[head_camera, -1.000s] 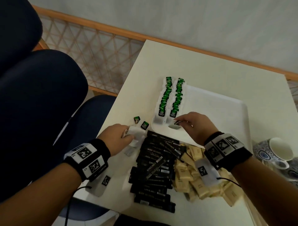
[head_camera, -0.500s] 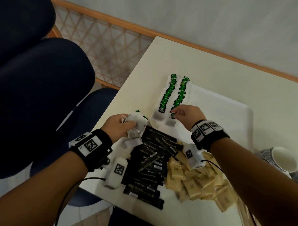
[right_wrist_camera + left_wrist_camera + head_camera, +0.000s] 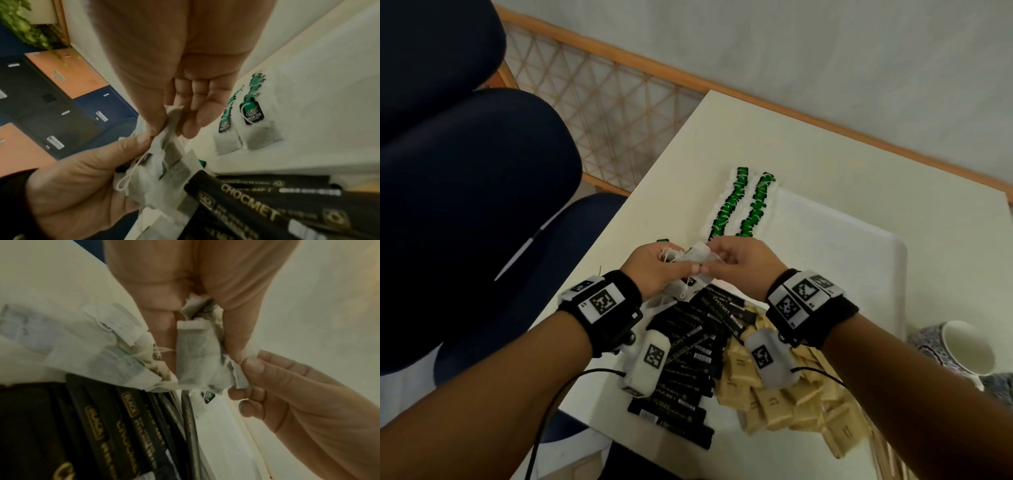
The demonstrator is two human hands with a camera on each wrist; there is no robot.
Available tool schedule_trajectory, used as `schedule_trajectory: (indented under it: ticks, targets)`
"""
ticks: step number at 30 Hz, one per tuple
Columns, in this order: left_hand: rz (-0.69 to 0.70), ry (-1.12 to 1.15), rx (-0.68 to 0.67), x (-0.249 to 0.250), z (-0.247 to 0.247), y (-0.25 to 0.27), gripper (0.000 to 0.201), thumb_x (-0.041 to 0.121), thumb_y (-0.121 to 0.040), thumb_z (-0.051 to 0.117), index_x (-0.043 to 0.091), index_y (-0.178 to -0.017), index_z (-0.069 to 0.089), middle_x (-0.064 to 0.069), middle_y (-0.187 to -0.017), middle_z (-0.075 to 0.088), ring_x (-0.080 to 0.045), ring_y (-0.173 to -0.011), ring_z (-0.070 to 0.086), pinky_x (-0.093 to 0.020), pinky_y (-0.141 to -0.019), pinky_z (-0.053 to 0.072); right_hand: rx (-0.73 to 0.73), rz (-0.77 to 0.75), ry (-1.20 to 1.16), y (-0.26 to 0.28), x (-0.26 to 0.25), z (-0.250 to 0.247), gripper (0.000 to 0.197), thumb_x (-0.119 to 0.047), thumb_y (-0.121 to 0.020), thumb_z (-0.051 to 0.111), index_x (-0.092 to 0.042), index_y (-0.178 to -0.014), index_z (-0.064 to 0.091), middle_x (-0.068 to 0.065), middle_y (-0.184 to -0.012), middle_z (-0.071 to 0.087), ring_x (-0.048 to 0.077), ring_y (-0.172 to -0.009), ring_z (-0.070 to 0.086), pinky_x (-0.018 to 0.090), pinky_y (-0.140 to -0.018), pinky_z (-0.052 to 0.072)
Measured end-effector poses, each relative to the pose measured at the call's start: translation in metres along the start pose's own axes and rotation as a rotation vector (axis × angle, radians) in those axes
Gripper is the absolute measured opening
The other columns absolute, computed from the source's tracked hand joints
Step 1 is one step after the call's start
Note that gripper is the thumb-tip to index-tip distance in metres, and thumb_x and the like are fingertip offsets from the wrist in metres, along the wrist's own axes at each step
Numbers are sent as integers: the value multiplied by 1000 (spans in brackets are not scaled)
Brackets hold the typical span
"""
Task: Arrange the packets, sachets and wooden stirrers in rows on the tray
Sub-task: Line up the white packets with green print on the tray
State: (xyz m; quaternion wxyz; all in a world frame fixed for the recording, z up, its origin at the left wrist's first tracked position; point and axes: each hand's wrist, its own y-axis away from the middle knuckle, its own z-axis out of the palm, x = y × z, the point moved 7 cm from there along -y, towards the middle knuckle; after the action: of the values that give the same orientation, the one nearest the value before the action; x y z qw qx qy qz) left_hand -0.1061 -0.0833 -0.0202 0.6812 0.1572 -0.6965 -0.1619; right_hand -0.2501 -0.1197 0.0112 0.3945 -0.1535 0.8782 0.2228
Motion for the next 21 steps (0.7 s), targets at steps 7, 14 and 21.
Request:
schedule_trajectory:
  ticks: [7,14,21]
  targets:
    - [-118,119,-20,-15,-11,3,30,16,-71,79,3,-93,63,-9,-68,59,-16,-47,53,-25,-49,42,47,84,-281,-3,8,-9,6,-14,-87,67,-19,-84,66,-4,-71,67,0,-54,61,15,-56,52]
    - [-140,129,125,-27,-25,-12,24,8,-81,72,-2,-102,65,-14,-85,65,-15,-54,56,-19,-43,41,274,135,-223,-6,17,-27,7,-20,-85,67,-19,-80,61,3,-76,69,15,-65,68,26,-59,55]
    - [-32,102,69,-13,-10,-26,19,7,-86,66,2,-104,67,-13,-95,68,-20,-87,61,-24,-73,49,187,58,-56,-4,1,2,11,-29,-81,70,-21,-76,64,-9,-71,63,3,-64,56,14,-56,44]
